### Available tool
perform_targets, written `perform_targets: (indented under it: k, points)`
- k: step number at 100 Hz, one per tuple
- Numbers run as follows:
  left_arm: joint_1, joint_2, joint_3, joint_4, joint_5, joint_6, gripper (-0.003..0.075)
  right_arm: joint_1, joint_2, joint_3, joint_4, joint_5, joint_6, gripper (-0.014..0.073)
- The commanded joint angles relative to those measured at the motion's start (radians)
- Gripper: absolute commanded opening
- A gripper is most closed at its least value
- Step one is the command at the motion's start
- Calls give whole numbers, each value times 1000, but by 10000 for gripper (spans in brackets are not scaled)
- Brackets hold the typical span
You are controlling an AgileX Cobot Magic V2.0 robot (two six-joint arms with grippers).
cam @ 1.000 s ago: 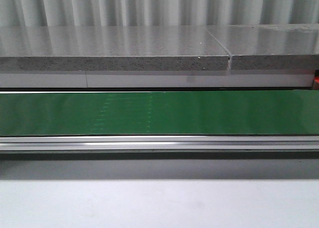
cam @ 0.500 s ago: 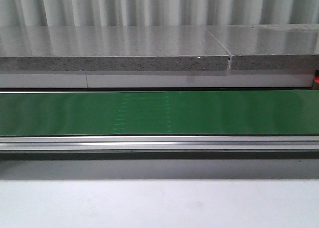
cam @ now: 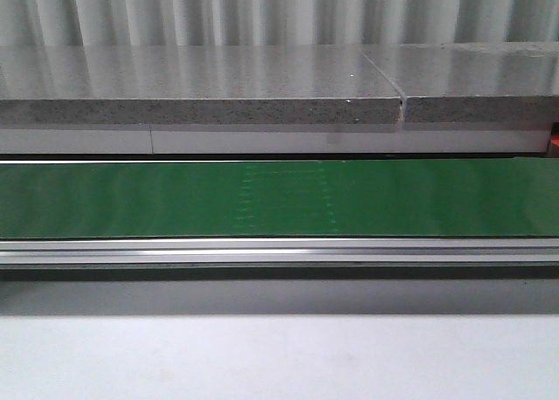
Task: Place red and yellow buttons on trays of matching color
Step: 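Lower the left gripper onto a red push-button and close it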
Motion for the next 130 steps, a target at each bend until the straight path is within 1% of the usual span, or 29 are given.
perform_targets:
  k: [1,37,45,49,50,54,58,61,63,66,76,83,88,110,130]
  points:
    - [3,-25,-29,-9,-36,-9,599,0,-4,-23,3,-61,-9,-67]
    - [3,27,-29,-15,-27,-9,598,0,-4,-23,3,-61,-9,-67]
    - [3,27,-29,-15,-27,-9,566,0,-4,-23,3,-61,-9,-67]
    - [3,27,-29,-15,-27,-9,522,0,-4,-23,3,-61,-9,-67]
    - [3,27,-29,-15,-27,-9,522,0,-4,-23,3,-61,-9,-67]
    - [3,27,-29,-15,-27,-9,470,0,-4,-23,3,-61,-9,-67]
    - [3,27,-29,-15,-27,-2,400,0,-4,-23,3,-61,-9,-67]
    - [3,27,-29,-15,-25,0,368,0,-4,-23,3,-61,-9,-67]
    - [3,27,-29,-15,-24,2,324,0,-4,-23,3,-61,-9,-67]
    - [3,27,-29,-15,-23,4,291,0,-4,-23,3,-61,-9,-67]
    - [3,19,-29,-17,-23,20,127,0,-4,-23,3,-61,-9,-67]
    - [3,14,-31,-17,-19,24,29,0,-4,-23,3,-61,-9,-67]
    - [3,4,-31,-18,-15,24,-20,0,-4,-23,3,-61,-9,-67]
    - [3,-72,-31,-18,22,40,-19,0,-4,-23,3,-61,-9,-67]
    - [-18,-220,-31,-20,36,89,-20,0,-4,-23,3,-61,-9,-67]
